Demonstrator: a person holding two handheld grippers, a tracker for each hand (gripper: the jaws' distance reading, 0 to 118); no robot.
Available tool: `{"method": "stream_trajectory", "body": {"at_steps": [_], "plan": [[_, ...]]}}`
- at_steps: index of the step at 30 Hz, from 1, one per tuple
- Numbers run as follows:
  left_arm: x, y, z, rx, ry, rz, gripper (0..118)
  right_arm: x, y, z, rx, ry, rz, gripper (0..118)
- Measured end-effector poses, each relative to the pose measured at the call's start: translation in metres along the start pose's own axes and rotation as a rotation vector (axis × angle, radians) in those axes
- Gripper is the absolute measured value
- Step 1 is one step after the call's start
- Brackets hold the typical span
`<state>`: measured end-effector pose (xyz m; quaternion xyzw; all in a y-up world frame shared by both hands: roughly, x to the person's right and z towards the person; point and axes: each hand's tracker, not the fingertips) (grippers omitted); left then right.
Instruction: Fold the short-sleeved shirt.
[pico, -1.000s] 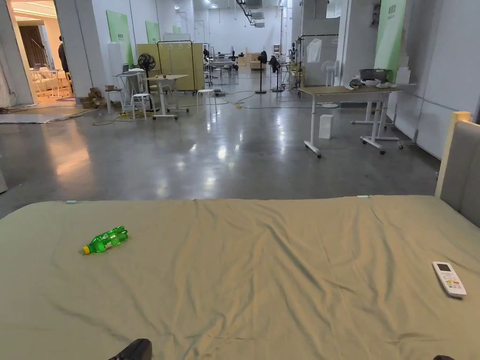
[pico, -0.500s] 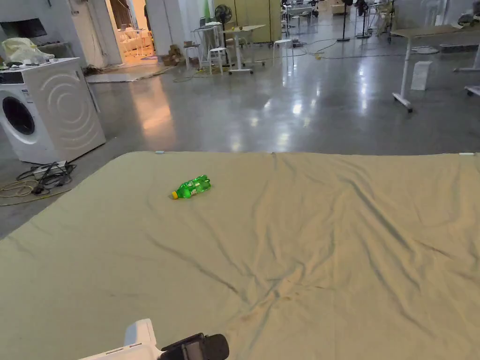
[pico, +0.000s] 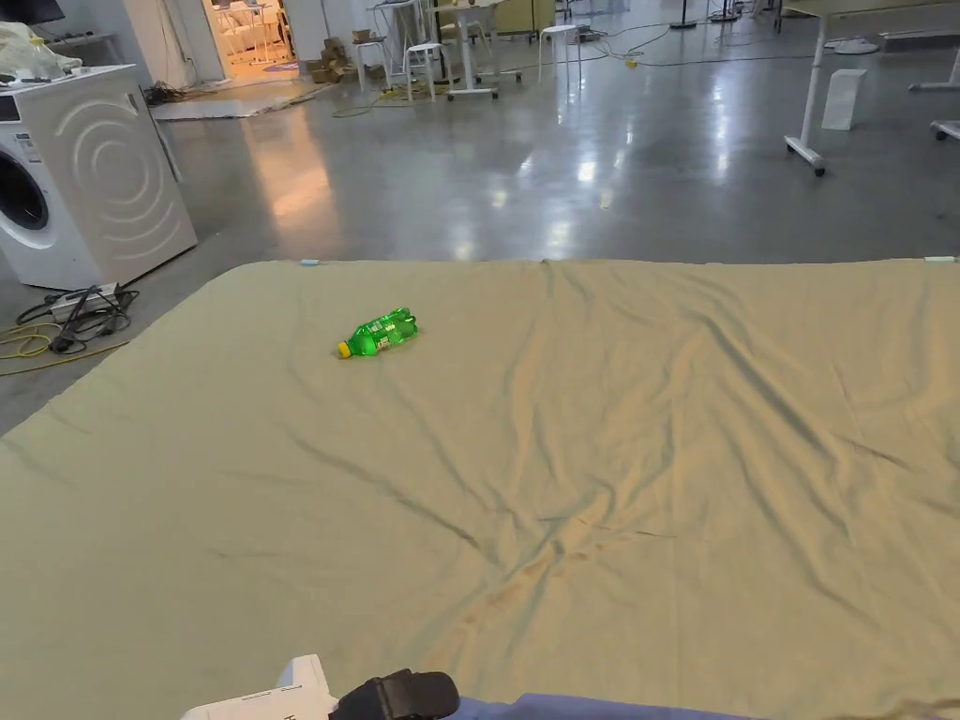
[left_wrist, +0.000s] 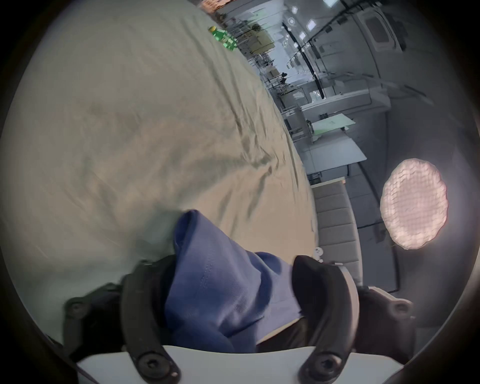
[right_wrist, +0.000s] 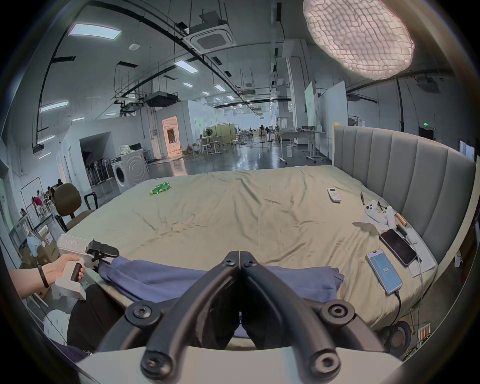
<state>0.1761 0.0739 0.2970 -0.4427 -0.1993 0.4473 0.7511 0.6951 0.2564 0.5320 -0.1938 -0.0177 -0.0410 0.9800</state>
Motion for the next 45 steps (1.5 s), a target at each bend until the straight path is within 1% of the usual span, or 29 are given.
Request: {"method": "stream_trajectory", "body": {"at_steps": [2, 3, 5, 7, 8, 10, 12, 13, 14, 17, 19, 21, 22, 24, 25, 26, 27, 29, 30, 32, 34, 36, 38, 39, 41, 42, 43, 44, 45], "plan": [[0.011, -0.016, -0.014, -0.014, 0.02, -0.015, 71, -0.001, 0.0, 0.0, -0.005, -0.001, 0.007, 0], [0.012, -0.02, -0.017, -0.008, 0.019, -0.028, 59, -0.002, 0.0, -0.001, -0.007, -0.003, 0.012, 0], [0.009, -0.024, -0.021, 0.001, 0.028, 0.012, 17, -0.001, 0.0, -0.001, -0.014, -0.006, 0.019, 0], [0.015, -0.029, -0.018, 0.026, 0.031, 0.068, 17, -0.001, 0.001, 0.0, -0.017, -0.008, 0.02, 0], [0.016, -0.03, -0.017, 0.021, 0.017, 0.066, 17, 0.0, 0.001, 0.001, -0.019, -0.009, 0.018, 0], [0.03, -0.033, -0.006, 0.039, 0.041, 0.059, 16, 0.002, 0.001, 0.002, -0.022, -0.013, 0.009, 0], [0.035, -0.032, 0.008, 0.061, 0.034, 0.065, 16, 0.005, 0.0, 0.002, -0.02, -0.009, -0.014, 0], [0.037, -0.031, 0.015, 0.078, 0.031, 0.057, 16, 0.007, 0.0, 0.001, -0.022, -0.005, -0.028, 0], [0.017, -0.014, 0.023, 0.085, 0.027, 0.056, 16, 0.007, 0.0, 0.0, -0.021, -0.005, -0.034, 0], [0.031, -0.002, 0.057, 0.146, 0.062, -0.009, 16, 0.008, -0.003, -0.002, -0.029, -0.002, -0.03, 0], [0.035, 0.015, 0.08, 0.198, 0.112, -0.049, 16, 0.007, -0.005, -0.003, -0.029, 0.001, -0.023, 0], [0.042, 0.031, 0.099, 0.237, 0.214, -0.102, 16, 0.006, -0.008, -0.004, -0.034, 0.015, -0.028, 0], [0.067, 0.025, 0.101, 0.244, 0.256, -0.14, 16, 0.006, -0.009, -0.004, -0.033, 0.015, -0.029, 0], [0.088, 0.027, 0.104, 0.26, 0.327, -0.223, 16, 0.005, -0.012, -0.003, -0.035, 0.023, -0.034, 0], [0.099, 0.022, 0.1, 0.256, 0.321, -0.244, 16, 0.005, -0.013, -0.003, -0.036, 0.025, -0.037, 0], [0.093, 0.028, 0.092, 0.256, 0.283, -0.289, 16, 0.004, -0.014, -0.003, -0.036, 0.024, -0.039, 0], [0.102, 0.019, 0.083, 0.258, 0.243, -0.332, 16, 0.004, -0.014, -0.003, -0.038, 0.024, -0.041, 0], [0.126, -0.004, 0.057, 0.23, 0.176, -0.351, 16, 0.003, -0.015, -0.003, -0.038, 0.022, -0.046, 0], [0.116, 0.001, 0.044, 0.217, 0.141, -0.37, 16, 0.003, -0.014, -0.003, -0.038, 0.023, -0.047, 0], [0.13, -0.022, 0.01, 0.164, 0.106, -0.388, 16, 0.002, -0.013, 0.001, -0.037, 0.021, -0.033, 0], [0.141, -0.047, -0.028, 0.086, 0.123, -0.441, 16, 0.002, -0.011, 0.007, -0.029, 0.003, -0.004, 0], [0.141, -0.064, -0.064, 0.0, 0.17, -0.497, 16, 0.003, -0.012, 0.014, -0.027, -0.004, 0.005, 0], [0.149, -0.087, -0.092, -0.029, 0.184, -0.498, 16, 0.007, -0.015, 0.019, -0.038, -0.024, 0.016, 0], [0.145, -0.088, -0.104, -0.052, 0.203, -0.471, 16, 0.009, -0.018, 0.021, -0.043, -0.038, 0.025, 0], [0.141, -0.09, -0.118, -0.072, 0.279, -0.495, 18, 0.012, -0.022, 0.025, -0.054, -0.053, 0.027, 0], [0.142, -0.094, -0.123, -0.078, 0.311, -0.525, 28, 0.013, -0.023, 0.027, -0.056, -0.057, 0.02, 0], [0.142, -0.092, -0.123, -0.092, 0.322, -0.53, 43, 0.014, -0.025, 0.028, -0.057, -0.058, 0.008, 0], [0.143, -0.088, -0.12, -0.094, 0.296, -0.524, 62, 0.016, -0.026, 0.028, -0.061, -0.055, -0.008, 0], [0.147, -0.086, -0.11, -0.077, 0.234, -0.53, 77, 0.018, -0.027, 0.027, -0.064, -0.051, -0.022, 0]]}}
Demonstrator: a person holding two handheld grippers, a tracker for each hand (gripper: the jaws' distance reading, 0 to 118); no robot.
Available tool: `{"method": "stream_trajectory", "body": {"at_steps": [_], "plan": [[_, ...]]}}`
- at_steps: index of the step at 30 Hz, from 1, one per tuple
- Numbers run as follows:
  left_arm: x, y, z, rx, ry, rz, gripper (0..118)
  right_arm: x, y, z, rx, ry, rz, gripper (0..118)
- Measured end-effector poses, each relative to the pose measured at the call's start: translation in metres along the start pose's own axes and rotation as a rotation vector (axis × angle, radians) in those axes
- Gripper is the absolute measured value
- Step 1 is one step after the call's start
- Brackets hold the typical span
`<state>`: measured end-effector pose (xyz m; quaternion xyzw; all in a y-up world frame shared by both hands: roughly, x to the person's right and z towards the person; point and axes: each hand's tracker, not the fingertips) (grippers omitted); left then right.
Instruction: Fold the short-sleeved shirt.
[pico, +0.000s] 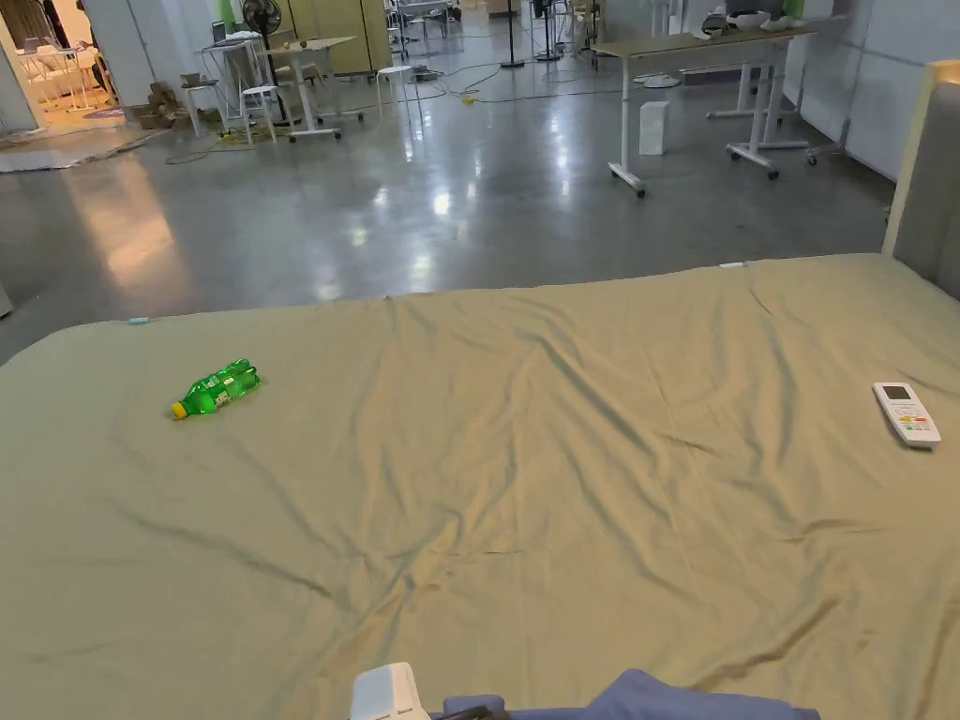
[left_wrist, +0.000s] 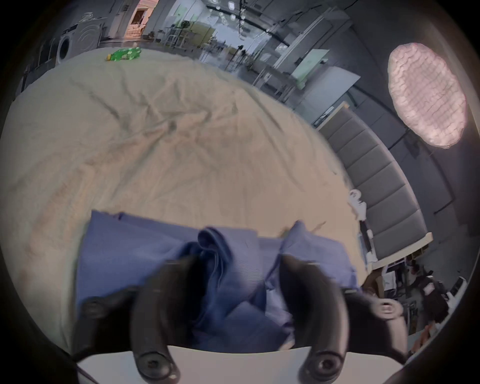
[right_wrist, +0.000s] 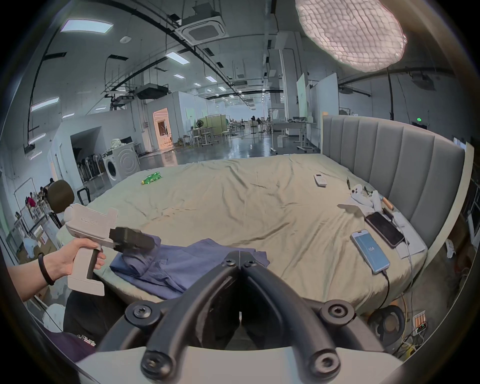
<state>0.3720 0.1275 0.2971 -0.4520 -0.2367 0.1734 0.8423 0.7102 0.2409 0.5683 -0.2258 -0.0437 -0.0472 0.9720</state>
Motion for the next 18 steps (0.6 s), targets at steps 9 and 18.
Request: {"method": "stream_trajectory", "body": {"at_steps": [9, 18], "plan": [[-0.033, 0.002, 0.056, 0.248, 0.053, 0.307, 44, 0.0, -0.003, -0.004, 0.008, 0.034, -0.059, 0], [0.014, -0.059, -0.037, -0.147, -0.155, 0.173, 6, 0.002, -0.006, 0.005, -0.004, 0.008, -0.074, 0]]}}
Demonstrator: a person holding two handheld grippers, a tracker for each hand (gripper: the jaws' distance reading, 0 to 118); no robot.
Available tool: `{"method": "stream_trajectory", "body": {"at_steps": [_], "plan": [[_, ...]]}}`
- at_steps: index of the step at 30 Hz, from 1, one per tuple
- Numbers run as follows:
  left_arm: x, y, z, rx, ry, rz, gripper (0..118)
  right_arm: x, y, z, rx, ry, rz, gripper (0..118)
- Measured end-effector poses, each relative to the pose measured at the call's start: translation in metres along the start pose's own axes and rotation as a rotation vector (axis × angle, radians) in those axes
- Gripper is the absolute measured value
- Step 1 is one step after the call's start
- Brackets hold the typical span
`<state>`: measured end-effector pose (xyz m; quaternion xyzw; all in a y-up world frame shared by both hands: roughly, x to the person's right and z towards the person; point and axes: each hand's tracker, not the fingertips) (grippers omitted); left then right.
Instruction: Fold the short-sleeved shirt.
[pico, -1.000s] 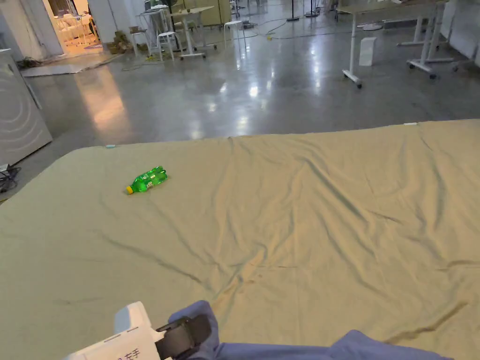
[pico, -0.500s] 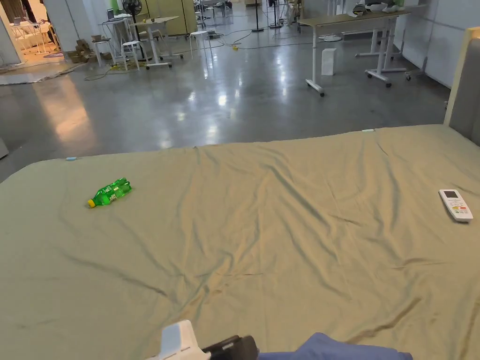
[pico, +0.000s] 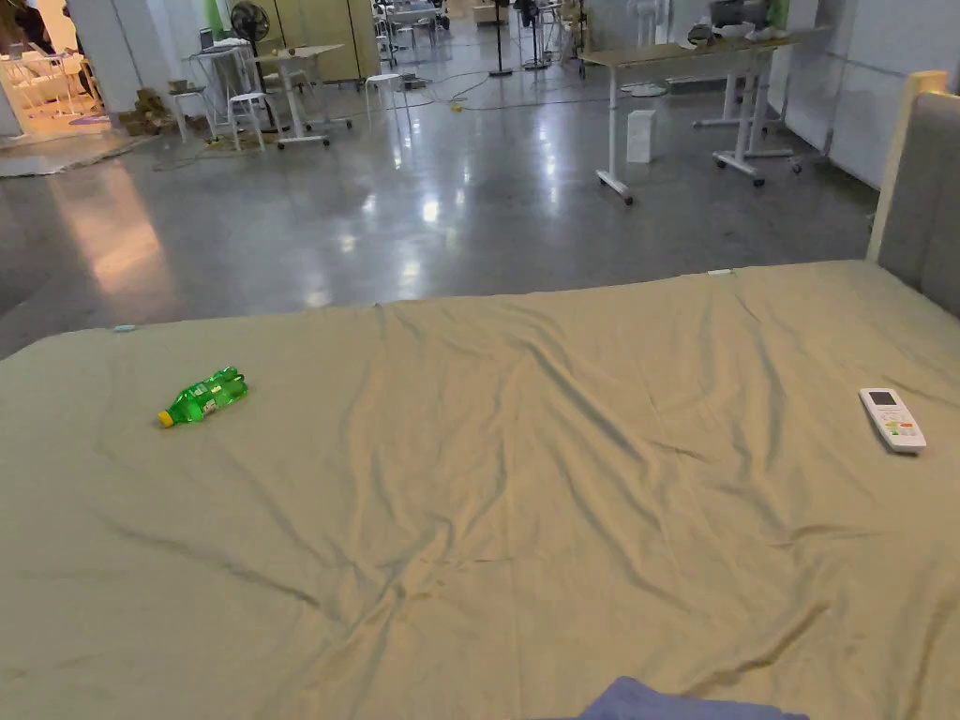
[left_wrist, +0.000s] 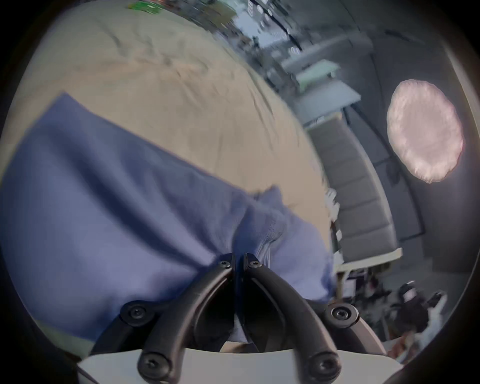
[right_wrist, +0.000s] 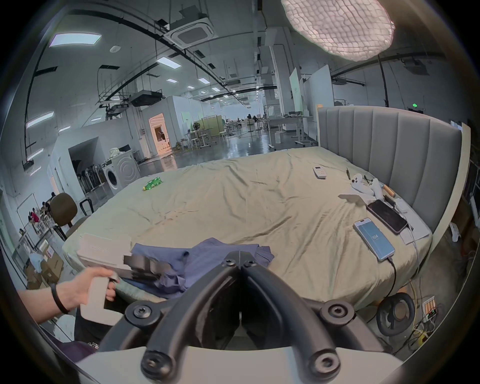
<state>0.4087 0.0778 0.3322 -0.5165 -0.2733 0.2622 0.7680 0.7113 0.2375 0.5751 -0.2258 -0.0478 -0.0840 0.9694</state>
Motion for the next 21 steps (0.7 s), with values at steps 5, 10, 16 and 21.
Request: {"method": "stream_trajectory", "body": {"at_steps": [5, 10, 16, 21], "plan": [[0.0, 0.006, -0.014, 0.044, 0.022, 0.047, 4, 0.0, -0.002, -0.002, -0.005, -0.008, -0.002, 0], [-0.009, 0.023, 0.04, 0.132, -0.064, 0.004, 75, -0.003, -0.004, -0.005, -0.017, 0.012, 0.004, 0], [-0.086, 0.048, 0.13, 0.365, 0.022, 0.175, 100, -0.005, -0.006, -0.014, -0.022, 0.044, -0.012, 0], [-0.152, 0.046, 0.129, 0.317, -0.146, 0.303, 100, -0.011, -0.006, -0.014, -0.039, 0.08, 0.006, 0]]}}
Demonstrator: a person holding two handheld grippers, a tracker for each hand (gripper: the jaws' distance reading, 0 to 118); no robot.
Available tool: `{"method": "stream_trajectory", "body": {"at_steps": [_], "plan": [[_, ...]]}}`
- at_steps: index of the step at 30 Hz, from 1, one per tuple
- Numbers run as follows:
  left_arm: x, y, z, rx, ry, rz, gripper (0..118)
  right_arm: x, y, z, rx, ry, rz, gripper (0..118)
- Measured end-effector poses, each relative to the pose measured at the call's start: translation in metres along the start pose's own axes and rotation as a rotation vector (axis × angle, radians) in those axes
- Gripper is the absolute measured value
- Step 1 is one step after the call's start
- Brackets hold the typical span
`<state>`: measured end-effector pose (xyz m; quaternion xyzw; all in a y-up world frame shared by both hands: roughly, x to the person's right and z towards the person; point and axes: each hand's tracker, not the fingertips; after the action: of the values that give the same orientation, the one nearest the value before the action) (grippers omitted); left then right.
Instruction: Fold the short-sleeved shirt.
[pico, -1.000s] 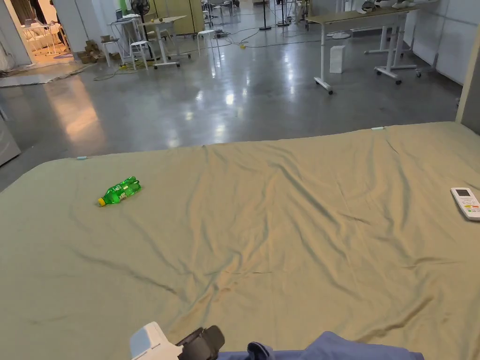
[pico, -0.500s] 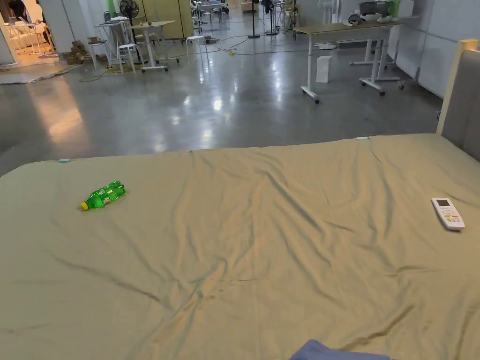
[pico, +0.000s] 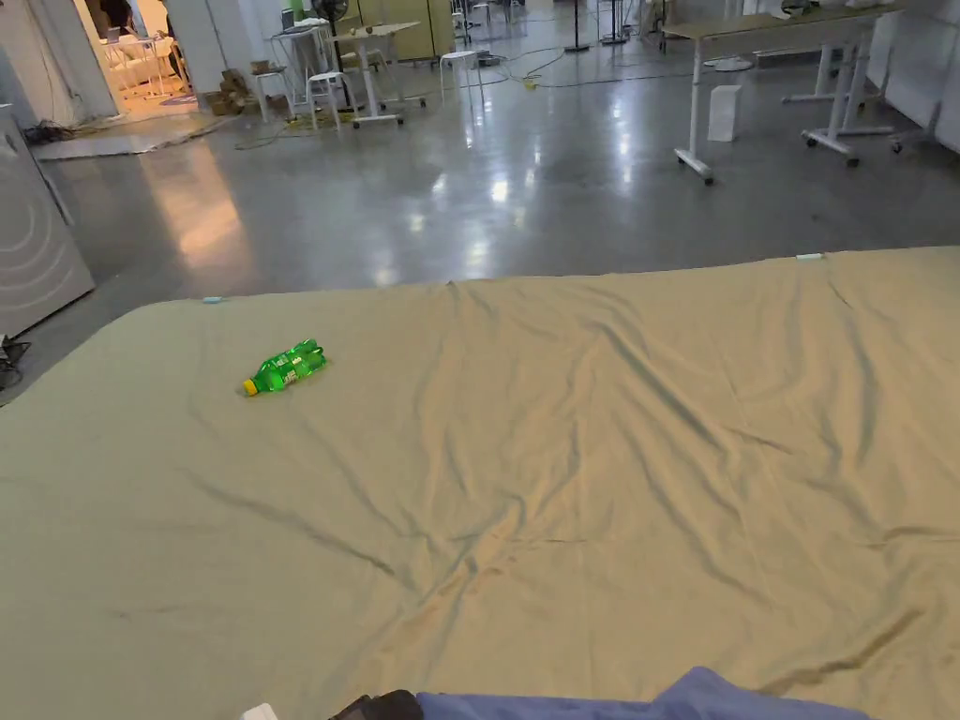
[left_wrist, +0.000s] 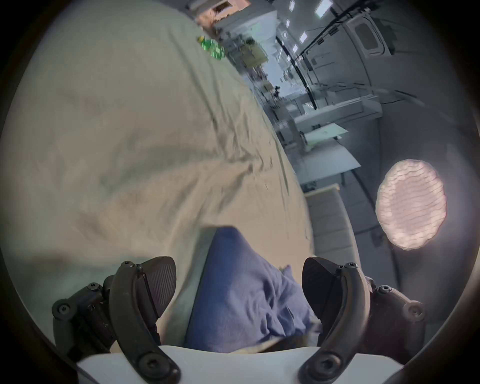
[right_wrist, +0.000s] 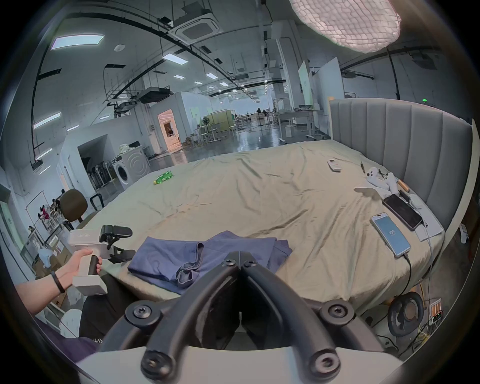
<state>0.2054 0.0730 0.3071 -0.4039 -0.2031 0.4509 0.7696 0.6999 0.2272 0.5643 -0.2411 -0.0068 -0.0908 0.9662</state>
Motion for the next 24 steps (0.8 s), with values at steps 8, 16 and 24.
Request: {"method": "stream_trajectory", "body": {"at_steps": [8, 16, 24], "plan": [[0.031, -0.05, -0.029, -0.062, -0.091, 0.135, 10, -0.001, 0.001, 0.006, 0.001, -0.024, -0.002, 0], [0.042, -0.022, 0.011, 0.009, -0.099, 0.081, 10, 0.005, 0.004, 0.007, 0.001, -0.039, -0.024, 0], [0.09, 0.018, 0.086, 0.15, 0.114, -0.238, 10, -0.003, 0.006, -0.003, 0.003, 0.009, -0.012, 0]]}}
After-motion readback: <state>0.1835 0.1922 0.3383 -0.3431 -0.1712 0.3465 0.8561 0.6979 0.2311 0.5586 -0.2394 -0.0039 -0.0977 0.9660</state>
